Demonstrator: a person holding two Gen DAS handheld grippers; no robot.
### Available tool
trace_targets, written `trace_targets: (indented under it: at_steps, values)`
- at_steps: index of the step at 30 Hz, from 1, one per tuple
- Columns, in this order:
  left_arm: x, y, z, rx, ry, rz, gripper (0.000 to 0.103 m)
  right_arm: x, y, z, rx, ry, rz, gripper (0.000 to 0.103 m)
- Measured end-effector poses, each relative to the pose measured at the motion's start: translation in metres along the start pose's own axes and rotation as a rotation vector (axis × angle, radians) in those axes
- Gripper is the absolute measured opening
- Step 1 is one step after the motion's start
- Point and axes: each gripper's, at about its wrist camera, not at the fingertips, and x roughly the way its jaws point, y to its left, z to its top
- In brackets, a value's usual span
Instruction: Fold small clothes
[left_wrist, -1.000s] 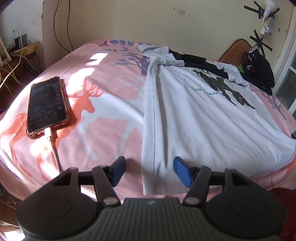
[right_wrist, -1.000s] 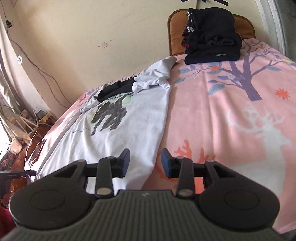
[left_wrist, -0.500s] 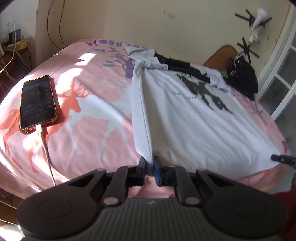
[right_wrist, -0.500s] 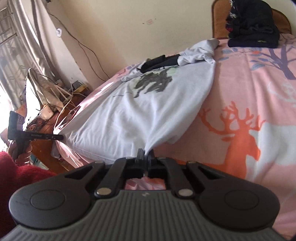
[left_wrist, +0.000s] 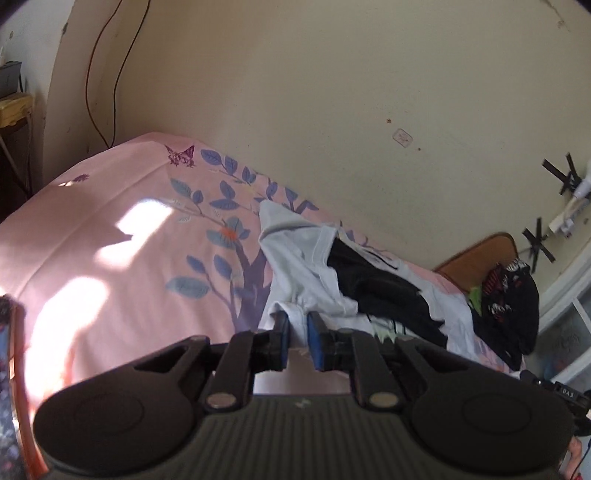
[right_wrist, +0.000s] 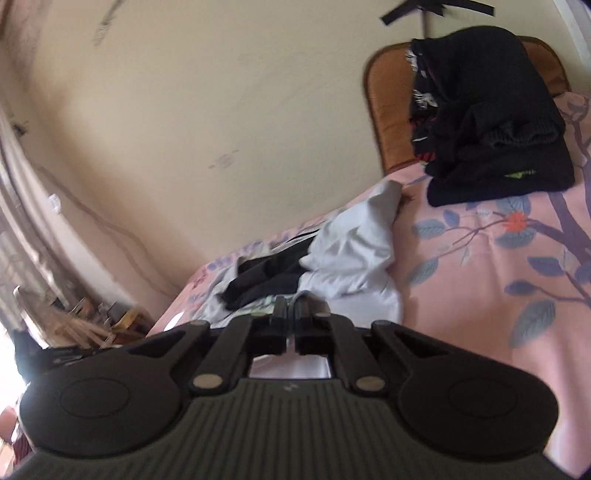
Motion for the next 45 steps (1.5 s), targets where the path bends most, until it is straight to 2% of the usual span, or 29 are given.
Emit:
trace_targets:
  at_steps: [1, 2, 3, 4, 5, 6, 8, 10, 11, 13, 14, 15, 17, 19, 21, 23, 24, 26, 28, 30, 32, 34, 35, 37, 40, 43, 45]
  values:
    - [0.015, -0.002, 0.004, 0.01, -0.019, -0.013, 0.018, 0.017, -0.005, 0.009, 0.012, -0.011, -0.038, 0.006]
    - [0.028, -0.002, 0.004, 0.02, -0.03, 0.002, 0.037, 0.031, -0.008, 0.013, -0.001, -0.035, -0.081, 0.007]
    - [0.037, 0.0, 0.001, 0.002, -0.019, 0.046, 0.048, 0.041, -0.009, 0.014, -0.023, -0.06, -0.141, 0.012]
    - [0.041, 0.002, -0.004, -0.011, -0.008, 0.059, 0.055, 0.048, -0.011, 0.013, -0.032, -0.068, -0.213, 0.035]
    - [0.041, 0.006, -0.013, 0.013, 0.007, 0.031, 0.055, 0.051, -0.013, 0.01, -0.032, -0.051, -0.251, 0.049]
    - [0.039, 0.008, -0.019, 0.04, 0.022, 0.021, 0.055, 0.048, -0.015, 0.005, -0.033, -0.036, -0.255, 0.064]
    - [0.031, 0.009, -0.028, 0.077, 0.018, 0.031, 0.05, 0.029, -0.016, -0.008, -0.069, -0.06, -0.249, 0.063]
    - [0.024, 0.005, -0.034, 0.109, 0.007, -0.008, 0.047, 0.015, -0.011, -0.016, -0.129, -0.07, -0.237, 0.058]
    - [0.022, -0.003, -0.033, 0.129, 0.016, -0.025, 0.041, 0.014, -0.005, -0.019, -0.148, -0.057, -0.21, 0.055]
    - [0.034, -0.023, -0.032, 0.191, 0.07, -0.037, 0.03, 0.028, 0.007, -0.02, -0.171, 0.023, -0.156, 0.03]
    - [0.043, -0.034, -0.032, 0.227, 0.102, -0.035, 0.025, 0.042, 0.014, -0.021, -0.193, 0.08, -0.14, 0.024]
    - [0.053, -0.045, -0.034, 0.265, 0.136, -0.024, 0.024, 0.056, 0.02, -0.022, -0.218, 0.128, -0.132, 0.019]
    - [0.079, -0.065, -0.037, 0.335, 0.209, 0.001, 0.023, 0.086, 0.03, -0.026, -0.269, 0.214, -0.112, 0.019]
    - [0.107, -0.077, -0.038, 0.36, 0.265, 0.011, 0.024, 0.119, 0.041, -0.028, -0.298, 0.288, -0.104, 0.019]
    - [0.132, -0.085, -0.034, 0.372, 0.259, 0.061, 0.024, 0.154, 0.046, -0.028, -0.3, 0.328, -0.099, 0.02]
    - [0.142, -0.089, -0.02, 0.34, 0.211, 0.105, 0.024, 0.178, 0.054, -0.021, -0.342, 0.288, -0.116, 0.02]
    - [0.139, -0.088, -0.011, 0.3, 0.19, 0.097, 0.024, 0.186, 0.057, -0.014, -0.352, 0.269, -0.129, 0.022]
    - [0.124, -0.086, 0.008, 0.258, 0.121, 0.033, 0.03, 0.181, 0.056, 0.005, -0.301, 0.226, -0.075, 0.022]
    - [0.113, -0.089, 0.026, 0.279, 0.044, 0.055, 0.032, 0.166, 0.055, 0.025, -0.283, 0.178, -0.021, 0.022]
    - [0.119, -0.097, 0.047, 0.327, 0.003, 0.115, 0.035, 0.158, 0.054, 0.045, -0.324, 0.129, -0.035, 0.026]
    - [0.142, -0.107, 0.068, 0.363, 0.018, 0.161, 0.042, 0.163, 0.044, 0.067, -0.348, 0.095, -0.098, 0.029]
    - [0.173, -0.118, 0.083, 0.413, 0.051, 0.193, 0.053, 0.178, 0.029, 0.089, -0.337, 0.087, -0.162, 0.035]
    - [0.19, -0.122, 0.089, 0.436, 0.064, 0.218, 0.055, 0.187, 0.02, 0.1, -0.331, 0.09, -0.186, 0.038]
    - [0.228, -0.126, 0.096, 0.48, 0.114, 0.257, 0.055, 0.207, 0.003, 0.119, -0.319, 0.116, -0.22, 0.052]
    - [0.277, -0.131, 0.096, 0.525, 0.195, 0.288, 0.056, 0.246, -0.015, 0.136, -0.31, 0.208, -0.255, 0.054]
    - [0.312, -0.132, 0.088, 0.579, 0.238, 0.349, 0.056, 0.285, -0.02, 0.139, -0.332, 0.298, -0.275, 0.059]
    - [0.329, -0.129, 0.082, 0.597, 0.268, 0.363, 0.051, 0.307, -0.017, 0.134, -0.363, 0.349, -0.279, 0.063]
